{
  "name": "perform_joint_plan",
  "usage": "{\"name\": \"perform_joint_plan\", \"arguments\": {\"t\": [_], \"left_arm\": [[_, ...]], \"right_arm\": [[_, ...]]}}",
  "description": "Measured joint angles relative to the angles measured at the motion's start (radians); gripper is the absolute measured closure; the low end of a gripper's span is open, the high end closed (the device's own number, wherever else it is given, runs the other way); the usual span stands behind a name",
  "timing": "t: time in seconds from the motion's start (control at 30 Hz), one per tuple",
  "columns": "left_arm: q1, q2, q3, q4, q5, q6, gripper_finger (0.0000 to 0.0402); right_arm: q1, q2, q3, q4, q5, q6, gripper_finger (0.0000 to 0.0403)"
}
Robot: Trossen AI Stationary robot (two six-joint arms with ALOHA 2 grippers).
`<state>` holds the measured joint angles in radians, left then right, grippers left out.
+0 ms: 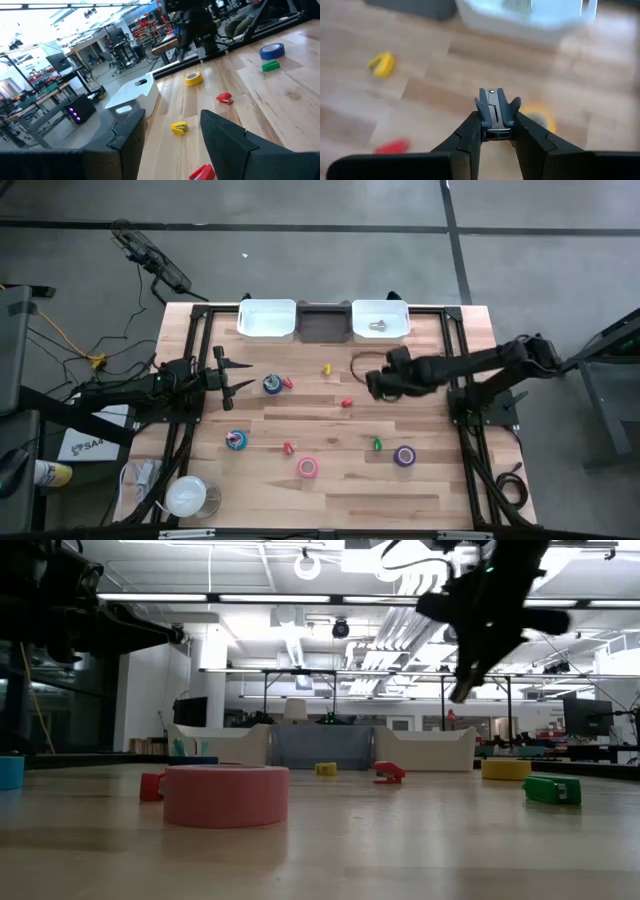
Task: Pick and place Stapler, Stapler remover, tape
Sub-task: Put the black staple remover into the right white bin
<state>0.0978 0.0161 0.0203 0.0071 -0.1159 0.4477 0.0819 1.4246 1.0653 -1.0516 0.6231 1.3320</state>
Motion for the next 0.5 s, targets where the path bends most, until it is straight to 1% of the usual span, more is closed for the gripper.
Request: {"name": "perform_joint_plan", "arguments": {"t": [0.07,0.23,0.4,0.5], "left_arm": [[0.000,0.000,0.000,0.000,0.000,0.000,0.0215],[0.000,0.000,0.000,0.000,0.000,0.000,0.0215],[0.000,0.000,0.000,0.000,0.000,0.000,0.0215],[0.000,0.000,0.000,0.000,0.000,0.000,0.0215]], "right_arm": [[-0.061,0.000,0.000,0.050,0.025,-0.140,0.0319],[-0.206,0.000,0.000,0.184,0.040,-0.494,0.0319],[-0.339,0.000,0.000,0.311,0.013,-0.883,0.0319],[-0.410,0.000,0.000,0.366,-0.013,-1.073,0.0319]]}}
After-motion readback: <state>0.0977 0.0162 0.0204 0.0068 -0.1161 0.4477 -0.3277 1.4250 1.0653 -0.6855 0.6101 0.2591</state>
